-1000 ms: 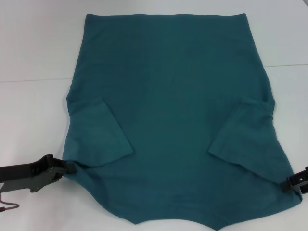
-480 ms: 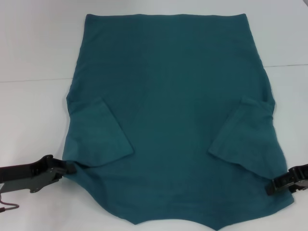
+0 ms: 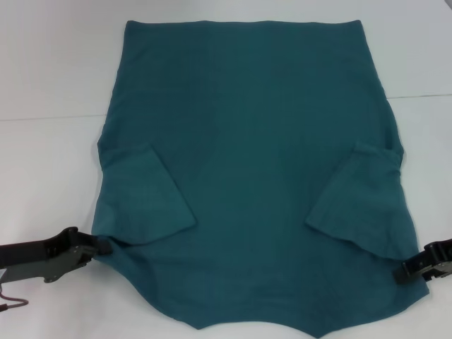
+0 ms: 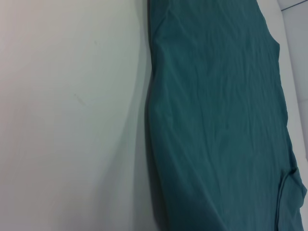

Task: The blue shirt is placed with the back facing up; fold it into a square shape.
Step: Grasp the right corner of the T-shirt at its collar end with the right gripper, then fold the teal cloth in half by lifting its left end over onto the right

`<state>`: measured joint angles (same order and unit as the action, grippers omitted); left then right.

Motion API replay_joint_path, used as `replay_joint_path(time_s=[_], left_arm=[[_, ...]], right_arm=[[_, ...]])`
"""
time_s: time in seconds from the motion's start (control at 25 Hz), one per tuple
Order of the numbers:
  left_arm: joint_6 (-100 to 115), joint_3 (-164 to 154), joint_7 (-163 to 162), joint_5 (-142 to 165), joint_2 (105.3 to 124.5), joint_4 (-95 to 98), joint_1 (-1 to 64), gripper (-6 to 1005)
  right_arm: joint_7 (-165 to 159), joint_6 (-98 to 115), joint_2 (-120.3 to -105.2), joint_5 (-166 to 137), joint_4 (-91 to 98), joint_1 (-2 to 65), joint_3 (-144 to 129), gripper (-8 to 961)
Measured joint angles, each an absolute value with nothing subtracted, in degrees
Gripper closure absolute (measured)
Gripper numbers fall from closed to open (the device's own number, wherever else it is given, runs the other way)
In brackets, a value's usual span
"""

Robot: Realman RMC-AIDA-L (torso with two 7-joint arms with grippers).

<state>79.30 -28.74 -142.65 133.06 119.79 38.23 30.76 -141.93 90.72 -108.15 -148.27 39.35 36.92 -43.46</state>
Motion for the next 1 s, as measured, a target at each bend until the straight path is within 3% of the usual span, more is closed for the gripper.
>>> replay_joint_path(time_s=[0.08, 0.4, 0.6, 0.84, 1.0], left_arm=[[79.3, -28.7, -142.6, 133.0, 119.79, 38.2, 30.8, 957], [79.6, -28.7, -142.6, 133.0, 119.79, 38.2, 30.8, 957], [80.7, -28.8, -142.1, 133.0, 119.8, 38.2, 30.8, 957], [87.6, -29.3, -139.9, 133.9, 118.69, 39.3, 30.5, 957], [93.8, -29.3, -139.2, 136.9, 118.26, 42.0, 29.7, 957]], right_arm=[[-141.9, 90.7, -108.13, -148.3, 39.4, 37.0, -43.7, 340], [-142.0, 90.8, -107.89, -148.4, 39.5, 37.0, -43.6, 585], [-142.0, 91.3, -107.66, -148.5, 39.5, 36.9, -43.4, 790], [-141.6, 95.6, -107.32, -148.8, 42.6, 36.1, -43.3, 913], [-141.5, 99.1, -107.62, -149.5, 46.4, 35.0, -43.1, 910]])
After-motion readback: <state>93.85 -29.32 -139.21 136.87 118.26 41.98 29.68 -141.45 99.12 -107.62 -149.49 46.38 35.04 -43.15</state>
